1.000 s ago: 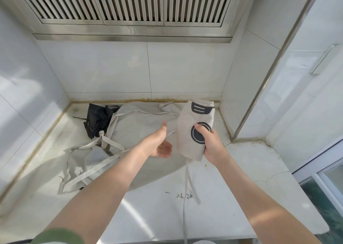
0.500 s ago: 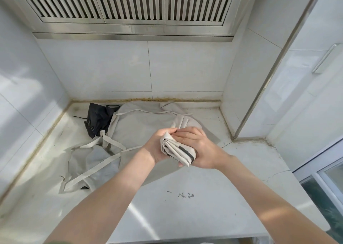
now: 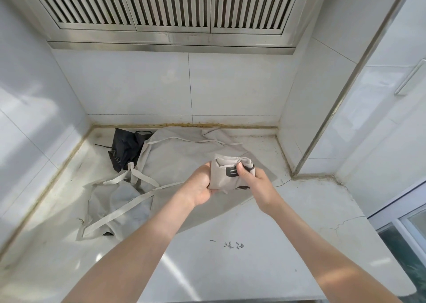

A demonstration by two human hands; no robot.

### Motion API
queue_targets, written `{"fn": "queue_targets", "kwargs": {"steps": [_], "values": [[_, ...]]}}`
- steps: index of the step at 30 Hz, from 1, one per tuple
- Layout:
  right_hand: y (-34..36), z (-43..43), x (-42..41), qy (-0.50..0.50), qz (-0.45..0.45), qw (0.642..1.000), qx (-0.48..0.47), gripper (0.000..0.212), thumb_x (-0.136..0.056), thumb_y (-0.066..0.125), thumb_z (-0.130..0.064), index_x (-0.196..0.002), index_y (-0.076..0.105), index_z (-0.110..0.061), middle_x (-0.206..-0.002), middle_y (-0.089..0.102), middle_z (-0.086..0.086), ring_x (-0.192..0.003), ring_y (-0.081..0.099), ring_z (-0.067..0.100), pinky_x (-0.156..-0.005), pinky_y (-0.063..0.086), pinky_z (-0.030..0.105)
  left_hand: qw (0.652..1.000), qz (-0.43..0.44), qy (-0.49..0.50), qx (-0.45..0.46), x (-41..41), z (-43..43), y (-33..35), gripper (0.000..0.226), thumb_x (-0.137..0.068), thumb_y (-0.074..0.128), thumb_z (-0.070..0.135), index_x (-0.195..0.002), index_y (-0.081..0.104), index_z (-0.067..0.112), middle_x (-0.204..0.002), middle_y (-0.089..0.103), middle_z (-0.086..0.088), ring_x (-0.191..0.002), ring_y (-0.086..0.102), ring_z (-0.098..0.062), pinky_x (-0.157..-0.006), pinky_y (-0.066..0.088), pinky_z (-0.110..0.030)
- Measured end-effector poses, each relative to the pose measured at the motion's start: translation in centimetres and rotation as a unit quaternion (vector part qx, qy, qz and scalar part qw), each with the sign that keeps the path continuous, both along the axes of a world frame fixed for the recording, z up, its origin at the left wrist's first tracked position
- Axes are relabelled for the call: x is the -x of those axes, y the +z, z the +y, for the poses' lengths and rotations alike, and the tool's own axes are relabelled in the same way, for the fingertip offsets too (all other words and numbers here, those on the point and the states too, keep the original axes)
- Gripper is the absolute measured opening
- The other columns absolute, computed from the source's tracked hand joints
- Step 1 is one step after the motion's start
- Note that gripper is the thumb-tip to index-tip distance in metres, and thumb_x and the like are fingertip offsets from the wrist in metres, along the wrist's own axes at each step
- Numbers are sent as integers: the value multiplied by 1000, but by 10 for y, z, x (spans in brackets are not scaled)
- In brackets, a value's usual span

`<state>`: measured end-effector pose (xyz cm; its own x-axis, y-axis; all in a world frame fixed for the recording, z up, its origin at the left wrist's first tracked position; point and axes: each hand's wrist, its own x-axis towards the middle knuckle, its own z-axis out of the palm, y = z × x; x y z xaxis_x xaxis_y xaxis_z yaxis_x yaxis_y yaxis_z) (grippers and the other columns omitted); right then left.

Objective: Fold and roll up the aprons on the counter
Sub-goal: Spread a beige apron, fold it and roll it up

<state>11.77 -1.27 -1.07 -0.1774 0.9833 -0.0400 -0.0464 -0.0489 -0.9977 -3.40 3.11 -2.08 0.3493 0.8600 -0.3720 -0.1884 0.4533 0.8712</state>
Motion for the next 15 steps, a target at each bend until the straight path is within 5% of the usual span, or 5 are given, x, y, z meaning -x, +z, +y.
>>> {"fn": "queue_targets", "kwargs": {"steps": [4,9,15], "values": [[5,6,9,-100,14,995,20,19,-97,53,-22,-96,67,-9,-87,70,2,-77,66,10,-60,52,19,1000,-11,13,11,1,-1,-1,35,-96,42,16,-125,63,16,-125,64,-9,-114,60,-27,-95,47,-44],[3,14,8,-169,-73,983,-25,15,-94,58,-28,-85,62,-16,-81,67,0,-78,62,14,-65,52,32,998,-39,50,0,-3,-11,6,43,-95,32,-1,-117,59,24,-113,67,-5,-95,64,-23,-70,56,-34],[12,23,0,-149,-127,981,-16,17,-94,57,-30,-86,57,-14,-82,66,-2,-80,63,15,-66,55,38,993,-114,15,-15,0,-16,19,42,-98,37,39,-124,59,17,-119,66,-8,-104,64,-27,-82,54,-48]]}}
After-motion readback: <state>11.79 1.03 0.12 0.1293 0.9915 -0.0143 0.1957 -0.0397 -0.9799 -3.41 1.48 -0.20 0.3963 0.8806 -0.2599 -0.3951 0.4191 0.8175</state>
